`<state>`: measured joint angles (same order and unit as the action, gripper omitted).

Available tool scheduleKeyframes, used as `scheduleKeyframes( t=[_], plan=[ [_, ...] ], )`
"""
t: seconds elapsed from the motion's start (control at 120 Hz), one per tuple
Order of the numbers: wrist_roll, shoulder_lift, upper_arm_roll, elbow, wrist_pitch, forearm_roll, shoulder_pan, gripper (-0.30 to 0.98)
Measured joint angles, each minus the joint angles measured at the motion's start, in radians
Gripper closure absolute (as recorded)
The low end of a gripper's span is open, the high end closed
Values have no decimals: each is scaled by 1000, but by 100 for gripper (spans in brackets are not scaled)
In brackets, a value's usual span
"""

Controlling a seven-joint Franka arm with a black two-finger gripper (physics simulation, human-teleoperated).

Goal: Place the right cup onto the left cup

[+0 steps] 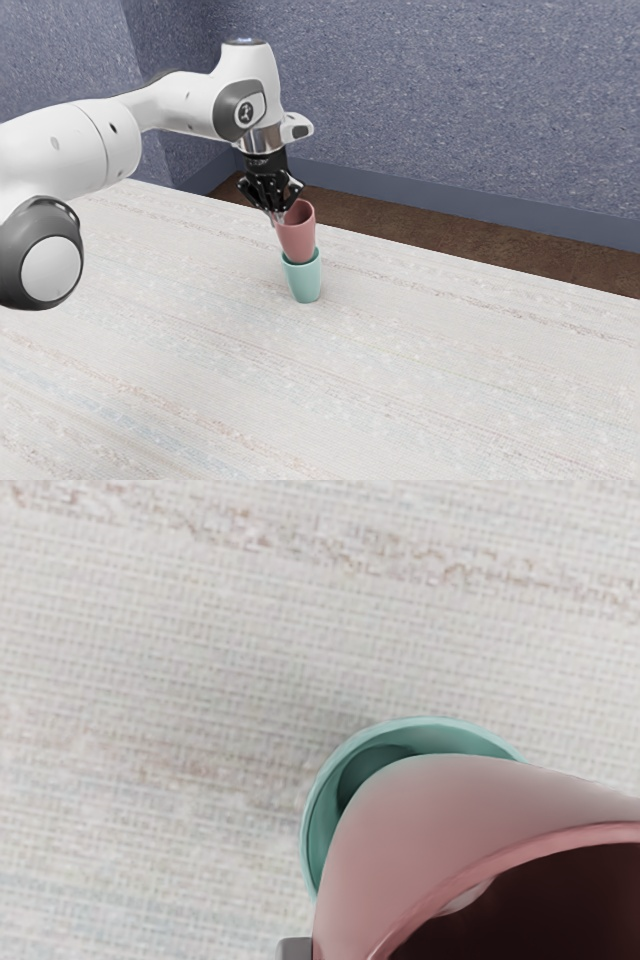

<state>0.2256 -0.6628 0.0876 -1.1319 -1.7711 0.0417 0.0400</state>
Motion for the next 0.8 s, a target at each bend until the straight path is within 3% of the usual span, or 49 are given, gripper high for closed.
scheduleKeyframes(
  t=[0.292, 0.55, 0.8],
  plan=[
    [1, -15, 0, -1, -11, 0, 0, 78],
    [-2, -6, 0, -7, -18, -13, -4, 28],
    [-3, 188, 1, -110, -11, -24, -17, 9]
  ],
)
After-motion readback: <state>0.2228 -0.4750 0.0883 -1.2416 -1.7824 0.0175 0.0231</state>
